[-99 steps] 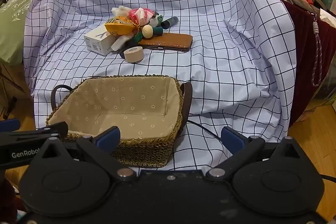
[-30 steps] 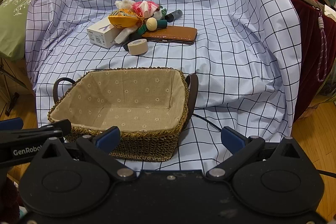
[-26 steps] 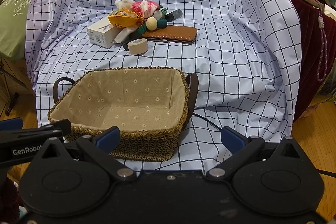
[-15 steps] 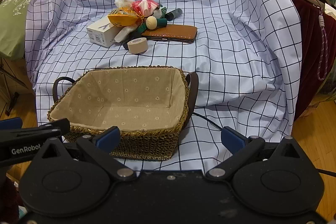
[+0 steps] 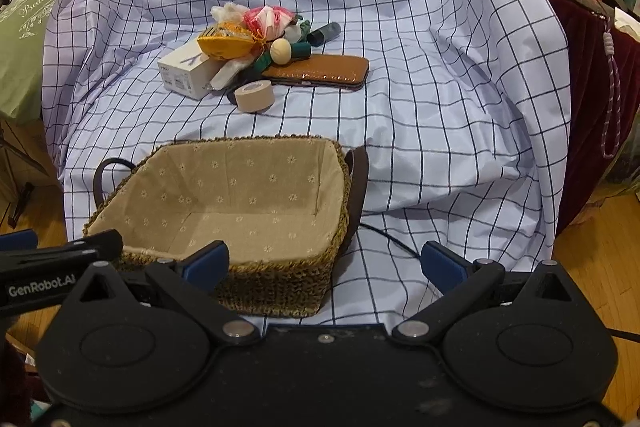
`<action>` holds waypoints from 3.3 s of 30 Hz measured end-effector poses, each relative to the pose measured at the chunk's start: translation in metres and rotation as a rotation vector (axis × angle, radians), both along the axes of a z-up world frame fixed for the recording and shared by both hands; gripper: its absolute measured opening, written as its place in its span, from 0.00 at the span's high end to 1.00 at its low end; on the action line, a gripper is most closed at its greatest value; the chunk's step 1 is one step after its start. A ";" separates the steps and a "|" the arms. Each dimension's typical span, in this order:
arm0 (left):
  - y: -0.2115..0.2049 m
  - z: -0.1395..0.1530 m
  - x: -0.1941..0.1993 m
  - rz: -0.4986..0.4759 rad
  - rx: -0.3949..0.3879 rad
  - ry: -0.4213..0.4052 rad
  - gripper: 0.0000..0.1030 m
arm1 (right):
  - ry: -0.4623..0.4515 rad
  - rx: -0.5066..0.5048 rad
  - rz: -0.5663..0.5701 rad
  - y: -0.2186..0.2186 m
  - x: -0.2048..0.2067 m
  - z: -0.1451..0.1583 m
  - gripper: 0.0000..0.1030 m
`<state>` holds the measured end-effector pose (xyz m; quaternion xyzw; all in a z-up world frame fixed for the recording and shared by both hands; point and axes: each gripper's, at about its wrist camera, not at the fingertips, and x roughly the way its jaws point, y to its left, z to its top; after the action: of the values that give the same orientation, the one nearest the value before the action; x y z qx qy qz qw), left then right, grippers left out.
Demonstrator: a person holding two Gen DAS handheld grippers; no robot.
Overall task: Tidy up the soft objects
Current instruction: 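Reach the left tool to the orange pouch while the right tool reaches the tape roll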
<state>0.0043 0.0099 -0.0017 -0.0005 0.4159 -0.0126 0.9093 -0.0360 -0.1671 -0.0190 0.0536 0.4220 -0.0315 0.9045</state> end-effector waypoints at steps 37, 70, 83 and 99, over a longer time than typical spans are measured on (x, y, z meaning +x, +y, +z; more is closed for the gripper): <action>0.000 -0.001 0.140 -0.049 -0.007 -0.018 0.08 | -0.046 0.039 0.034 -0.004 0.176 -0.006 0.03; 0.043 -0.030 0.189 0.050 -0.033 0.072 0.08 | -0.023 -0.116 0.273 0.080 0.265 -0.071 0.29; 0.028 -0.014 0.203 0.012 -0.005 0.015 0.08 | -0.027 -0.051 0.286 0.074 0.270 -0.076 0.54; -0.047 -0.005 0.253 -0.181 0.016 -0.085 0.06 | -0.035 0.014 0.123 0.013 0.246 -0.051 0.54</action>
<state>0.2569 -0.0376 -0.0062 0.0447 0.3753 -0.0916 0.9213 0.2097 -0.1537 -0.0695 0.0344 0.4086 0.0278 0.9117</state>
